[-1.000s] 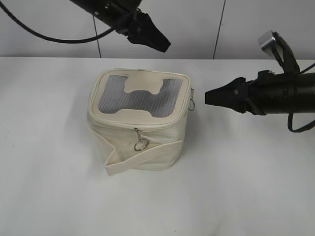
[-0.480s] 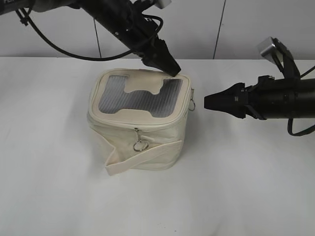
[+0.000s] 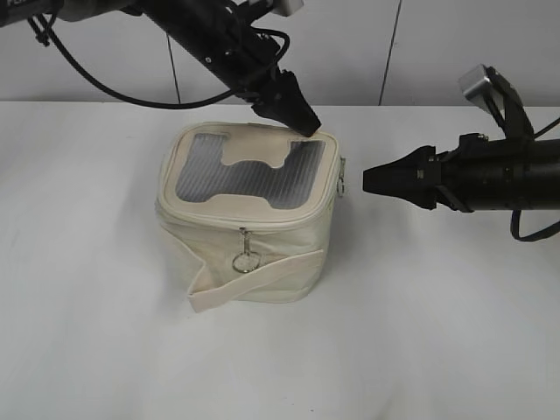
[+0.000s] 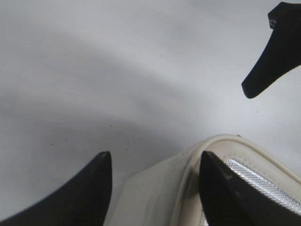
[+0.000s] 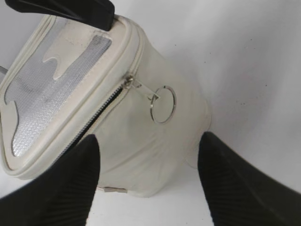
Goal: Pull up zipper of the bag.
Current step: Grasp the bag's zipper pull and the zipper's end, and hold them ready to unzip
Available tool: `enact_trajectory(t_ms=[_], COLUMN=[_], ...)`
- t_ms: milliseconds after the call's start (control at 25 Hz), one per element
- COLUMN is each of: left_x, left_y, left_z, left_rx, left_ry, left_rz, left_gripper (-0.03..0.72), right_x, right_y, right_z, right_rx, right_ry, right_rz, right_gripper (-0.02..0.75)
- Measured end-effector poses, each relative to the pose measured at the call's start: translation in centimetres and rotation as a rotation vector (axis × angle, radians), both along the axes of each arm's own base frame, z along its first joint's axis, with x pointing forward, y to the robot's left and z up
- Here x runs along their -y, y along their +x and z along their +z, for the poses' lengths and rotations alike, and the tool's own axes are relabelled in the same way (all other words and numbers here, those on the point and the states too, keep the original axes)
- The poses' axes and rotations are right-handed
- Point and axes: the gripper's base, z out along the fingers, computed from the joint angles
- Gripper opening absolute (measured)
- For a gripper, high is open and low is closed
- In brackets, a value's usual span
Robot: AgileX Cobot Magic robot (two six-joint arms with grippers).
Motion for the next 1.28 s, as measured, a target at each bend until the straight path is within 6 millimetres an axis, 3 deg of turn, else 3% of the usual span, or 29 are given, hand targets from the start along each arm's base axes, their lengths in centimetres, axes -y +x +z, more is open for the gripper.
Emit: enact_trajectory(t_ms=[440,640,1040,1160,1280], left_x=[-0.2,-0.4,-0.4,-0.3,-0.2], left_y=[-1.5,-1.8,-1.7,-1.6,-1.5], left_z=[1.9,0.2,-0.2,-1.1,-1.3], left_rx=[0.004,-0.011,0.003,-0.022,-0.024], left_ry=[-0.022,0.007,0.021,0.02,0.022], left_rz=[-0.013,-0.048,-0.067,-0.068,-0.068], left_gripper=[0.439,0.422,0.385,0.309,0.084], right_x=[0.0,0.0,0.0,0.0,0.0], right_y=[0.0,0.0,0.0,0.0,0.0], right_z=[0.0,0.0,0.0,0.0,-0.1], right_rx=[0.0,0.0,0.0,0.006,0.021], right_ry=[0.0,0.002,0.007,0.002,-0.013], right_rz=[0.0,0.001,0.0,0.005,0.023], right_gripper=[0.517,0.517,0.506,0.49,0.485])
